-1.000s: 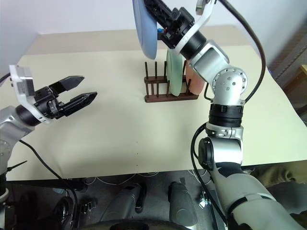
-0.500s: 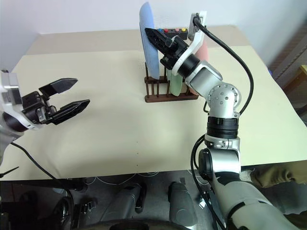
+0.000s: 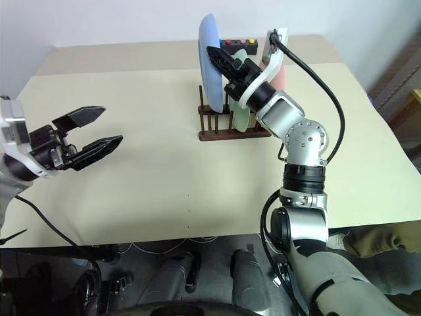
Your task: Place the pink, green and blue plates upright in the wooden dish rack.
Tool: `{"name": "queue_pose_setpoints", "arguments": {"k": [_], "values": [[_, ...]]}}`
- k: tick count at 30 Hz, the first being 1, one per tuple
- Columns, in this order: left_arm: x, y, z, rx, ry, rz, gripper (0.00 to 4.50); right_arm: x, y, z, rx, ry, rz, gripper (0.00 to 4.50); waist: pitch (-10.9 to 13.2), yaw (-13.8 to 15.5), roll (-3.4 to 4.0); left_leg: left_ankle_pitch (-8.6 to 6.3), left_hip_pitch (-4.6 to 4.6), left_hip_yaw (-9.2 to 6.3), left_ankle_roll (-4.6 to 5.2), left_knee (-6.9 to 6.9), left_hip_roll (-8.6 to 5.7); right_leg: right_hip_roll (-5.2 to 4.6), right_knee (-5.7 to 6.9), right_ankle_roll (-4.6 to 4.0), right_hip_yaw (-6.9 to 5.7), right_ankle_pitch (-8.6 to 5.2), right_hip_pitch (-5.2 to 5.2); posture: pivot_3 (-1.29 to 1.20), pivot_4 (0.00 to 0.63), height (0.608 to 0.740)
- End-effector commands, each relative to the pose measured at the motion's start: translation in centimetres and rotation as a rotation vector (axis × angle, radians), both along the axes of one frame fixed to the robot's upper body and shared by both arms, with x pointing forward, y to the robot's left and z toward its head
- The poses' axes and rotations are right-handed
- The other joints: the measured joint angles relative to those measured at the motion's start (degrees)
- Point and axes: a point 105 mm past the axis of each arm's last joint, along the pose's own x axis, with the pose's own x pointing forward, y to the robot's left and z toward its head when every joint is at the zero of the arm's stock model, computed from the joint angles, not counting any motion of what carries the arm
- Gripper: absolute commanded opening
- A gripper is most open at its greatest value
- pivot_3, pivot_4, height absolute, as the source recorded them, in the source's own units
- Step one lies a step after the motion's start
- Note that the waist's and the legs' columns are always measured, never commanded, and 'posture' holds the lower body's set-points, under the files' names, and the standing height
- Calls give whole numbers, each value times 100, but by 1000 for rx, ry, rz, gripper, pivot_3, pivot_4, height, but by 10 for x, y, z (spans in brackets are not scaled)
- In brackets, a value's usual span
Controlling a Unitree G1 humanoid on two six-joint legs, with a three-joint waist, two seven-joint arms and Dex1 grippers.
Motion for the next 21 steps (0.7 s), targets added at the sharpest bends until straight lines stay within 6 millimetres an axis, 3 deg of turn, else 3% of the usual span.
{"name": "queue_pose_setpoints", "arguments": {"k": [1,8,21], "values": [[-6,-1,9,9,-55,2,4413,-3,-1,17,44,-28,8,0,0,0,0,0,0,0,0,0,0,0,0,0,0,0,0,0,150,740],[-5,0,8,3,-54,11,4413,-7,0,36,79,-52,24,0,1,-8,1,0,0,0,0,-1,0,0,0,0,0,0,-1,0,150,740],[-2,0,8,-6,-56,19,4413,-6,3,29,93,11,22,0,1,-7,1,0,0,0,0,-1,1,1,0,-1,0,0,-1,0,150,740]]}}
